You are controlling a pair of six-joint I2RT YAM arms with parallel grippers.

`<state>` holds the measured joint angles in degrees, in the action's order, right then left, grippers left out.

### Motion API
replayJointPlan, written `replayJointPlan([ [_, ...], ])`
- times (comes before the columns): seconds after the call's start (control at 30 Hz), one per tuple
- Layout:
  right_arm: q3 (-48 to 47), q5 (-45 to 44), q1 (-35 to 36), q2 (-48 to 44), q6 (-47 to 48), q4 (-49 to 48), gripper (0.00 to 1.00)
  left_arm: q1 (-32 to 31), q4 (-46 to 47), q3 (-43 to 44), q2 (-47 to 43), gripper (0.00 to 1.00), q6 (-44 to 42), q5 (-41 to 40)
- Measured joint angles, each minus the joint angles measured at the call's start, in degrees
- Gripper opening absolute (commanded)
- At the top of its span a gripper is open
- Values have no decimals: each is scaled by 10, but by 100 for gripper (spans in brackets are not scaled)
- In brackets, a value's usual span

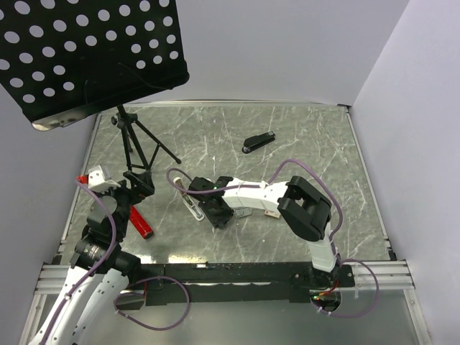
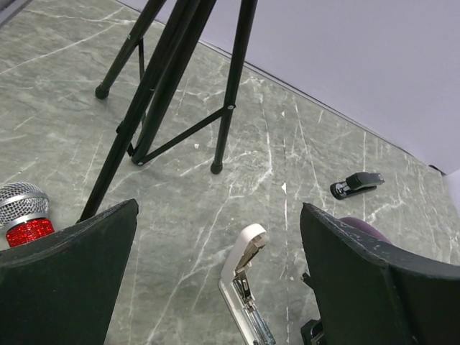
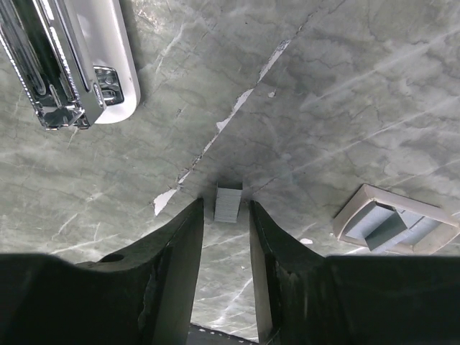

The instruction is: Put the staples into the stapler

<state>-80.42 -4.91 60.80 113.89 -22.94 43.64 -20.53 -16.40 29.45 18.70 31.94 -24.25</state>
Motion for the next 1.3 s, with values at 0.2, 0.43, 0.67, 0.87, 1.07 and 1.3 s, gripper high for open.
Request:
replayJointPlan([
  [0.2,0,7,-6,2,-2,-2,35,0,6,0,1,99,-1,5],
  [0.43,-2,13,-11,4,-2,0,34,1,8,-1,3,99,-8,10],
  [0.67,-3,14,-12,5,-4,0,35,1,10,-2,8,99,-11,20],
  [0.87,-10,15,-12,8,-3,3,35,3,12,-2,11,99,-12,24],
  [1.07,-14,15,-12,9,-2,-6,35,4,12,-2,14,100,-13,30],
  [1.3,-19,13,-12,15,-2,-3,33,6,12,-2,14,99,-13,34],
])
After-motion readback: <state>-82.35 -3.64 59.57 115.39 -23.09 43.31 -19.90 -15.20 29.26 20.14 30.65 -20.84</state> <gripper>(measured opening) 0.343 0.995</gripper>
